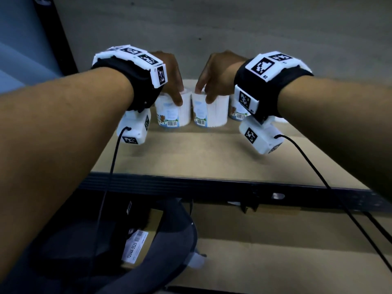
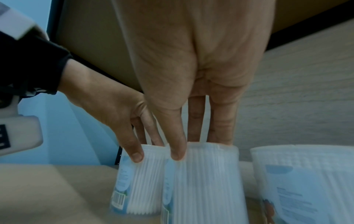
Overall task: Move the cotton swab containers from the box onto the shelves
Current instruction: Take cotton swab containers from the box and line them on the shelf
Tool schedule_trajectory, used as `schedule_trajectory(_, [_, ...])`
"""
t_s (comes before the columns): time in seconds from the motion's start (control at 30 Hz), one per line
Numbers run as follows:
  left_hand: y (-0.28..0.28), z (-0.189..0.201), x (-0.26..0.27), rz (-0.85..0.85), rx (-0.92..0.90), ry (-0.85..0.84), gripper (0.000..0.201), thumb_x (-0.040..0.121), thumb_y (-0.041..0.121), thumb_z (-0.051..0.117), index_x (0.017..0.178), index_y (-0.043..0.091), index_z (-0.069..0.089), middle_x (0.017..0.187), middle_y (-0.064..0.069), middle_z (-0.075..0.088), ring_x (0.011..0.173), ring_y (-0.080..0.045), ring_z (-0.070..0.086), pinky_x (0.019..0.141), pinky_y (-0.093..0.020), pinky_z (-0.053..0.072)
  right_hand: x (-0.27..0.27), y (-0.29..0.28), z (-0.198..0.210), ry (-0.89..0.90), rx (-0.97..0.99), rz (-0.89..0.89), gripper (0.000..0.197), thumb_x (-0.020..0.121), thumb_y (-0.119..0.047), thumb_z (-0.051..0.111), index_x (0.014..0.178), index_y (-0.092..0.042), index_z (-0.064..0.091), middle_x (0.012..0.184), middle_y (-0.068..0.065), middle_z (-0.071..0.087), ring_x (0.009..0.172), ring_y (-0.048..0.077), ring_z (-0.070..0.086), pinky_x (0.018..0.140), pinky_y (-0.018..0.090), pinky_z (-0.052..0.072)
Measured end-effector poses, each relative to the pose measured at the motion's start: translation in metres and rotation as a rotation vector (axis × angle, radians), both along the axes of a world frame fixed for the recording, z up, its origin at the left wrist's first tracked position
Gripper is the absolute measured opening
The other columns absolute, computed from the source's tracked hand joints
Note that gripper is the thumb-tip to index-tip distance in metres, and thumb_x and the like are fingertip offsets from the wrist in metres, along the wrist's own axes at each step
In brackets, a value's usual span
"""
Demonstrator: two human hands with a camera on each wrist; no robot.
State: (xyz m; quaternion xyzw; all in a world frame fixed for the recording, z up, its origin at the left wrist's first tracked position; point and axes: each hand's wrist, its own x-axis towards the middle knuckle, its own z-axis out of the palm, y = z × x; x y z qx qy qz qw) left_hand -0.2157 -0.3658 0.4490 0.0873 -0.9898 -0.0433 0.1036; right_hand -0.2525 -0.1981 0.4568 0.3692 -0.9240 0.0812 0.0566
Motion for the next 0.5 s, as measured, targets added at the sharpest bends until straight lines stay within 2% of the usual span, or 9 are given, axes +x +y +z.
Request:
schedule_trajectory(0.1, [-0.001, 0.0, -0.005, -0.012, -0.025, 0.005, 0.041, 0.069, 0.035, 0.087, 0.107, 0.022, 0.077, 0.101, 0.004, 0.074, 0.073, -0.013, 0.06, 0.054, -0.012, 0.04, -0.007, -0.002, -0.001, 0.01, -0.022, 0.003, 0.04, 0.074, -0.013, 0.082, 0.112, -0.023, 0.075, 0.091, -0.01, 0.065, 0.092, 0.004, 0.06, 0.078, 0.015, 0.041])
schedule_trajectory(0.27, [-0.004, 0.001, -0.015, -0.007, -0.024, -0.002, 0.043, 0.067, 0.036, 0.087, 0.106, 0.023, 0.077, 0.089, 0.006, 0.069, 0.064, -0.009, 0.057, 0.052, -0.011, 0.039, -0.016, -0.006, -0.003, 0.038, -0.038, 0.008, 0.04, 0.072, -0.014, 0.083, 0.11, -0.024, 0.076, 0.09, -0.009, 0.068, 0.1, 0.008, 0.065, 0.084, 0.015, 0.045])
schedule_trajectory(0.5, [-0.007, 0.002, -0.027, -0.006, -0.06, -0.021, 0.044, 0.068, 0.038, 0.086, 0.108, 0.023, 0.077, 0.091, 0.006, 0.069, 0.071, -0.014, 0.06, 0.053, -0.011, 0.041, -0.028, -0.008, -0.005, 0.04, -0.047, 0.001, 0.041, 0.074, -0.015, 0.081, 0.112, -0.025, 0.075, 0.109, -0.007, 0.072, 0.103, 0.009, 0.064, 0.079, 0.015, 0.041])
